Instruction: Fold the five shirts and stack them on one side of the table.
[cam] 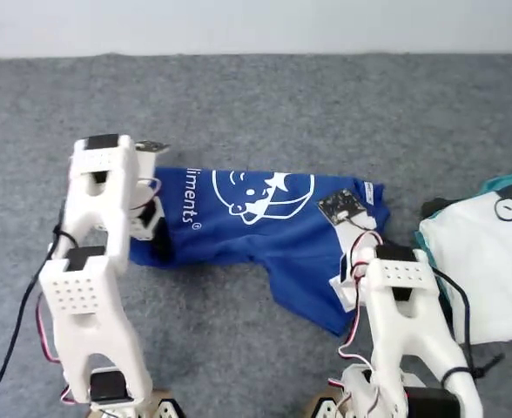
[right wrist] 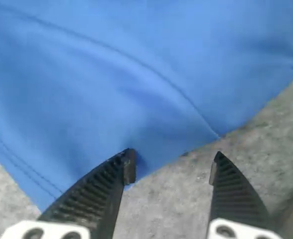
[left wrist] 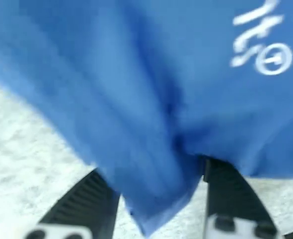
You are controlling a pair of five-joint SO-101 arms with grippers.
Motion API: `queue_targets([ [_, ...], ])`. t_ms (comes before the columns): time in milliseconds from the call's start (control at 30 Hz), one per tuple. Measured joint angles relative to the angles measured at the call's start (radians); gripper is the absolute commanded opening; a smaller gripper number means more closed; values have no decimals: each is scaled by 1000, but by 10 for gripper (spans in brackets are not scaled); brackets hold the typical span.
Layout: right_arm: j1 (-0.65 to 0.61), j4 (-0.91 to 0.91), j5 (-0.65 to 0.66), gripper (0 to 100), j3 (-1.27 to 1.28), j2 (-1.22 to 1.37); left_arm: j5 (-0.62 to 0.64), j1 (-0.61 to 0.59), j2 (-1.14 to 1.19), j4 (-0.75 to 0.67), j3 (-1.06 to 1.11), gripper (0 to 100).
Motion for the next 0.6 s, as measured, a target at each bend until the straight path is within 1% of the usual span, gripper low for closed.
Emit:
queue_targets([
  [100,3,-58,-3,216,41,0,0,-72,0,0,0,235],
  [233,0,-117,-3,121,80,-2,0,-149,0,0,0,235],
  [433,6,-146,-2,62,87,-2,-14,-203,0,0,-3,235],
  [533,8,-146,-2,6,87,-2,-29,-222,0,0,-3,235],
  [600,11,-141,18,13,87,-11,-29,-241,0,0,-17,235],
])
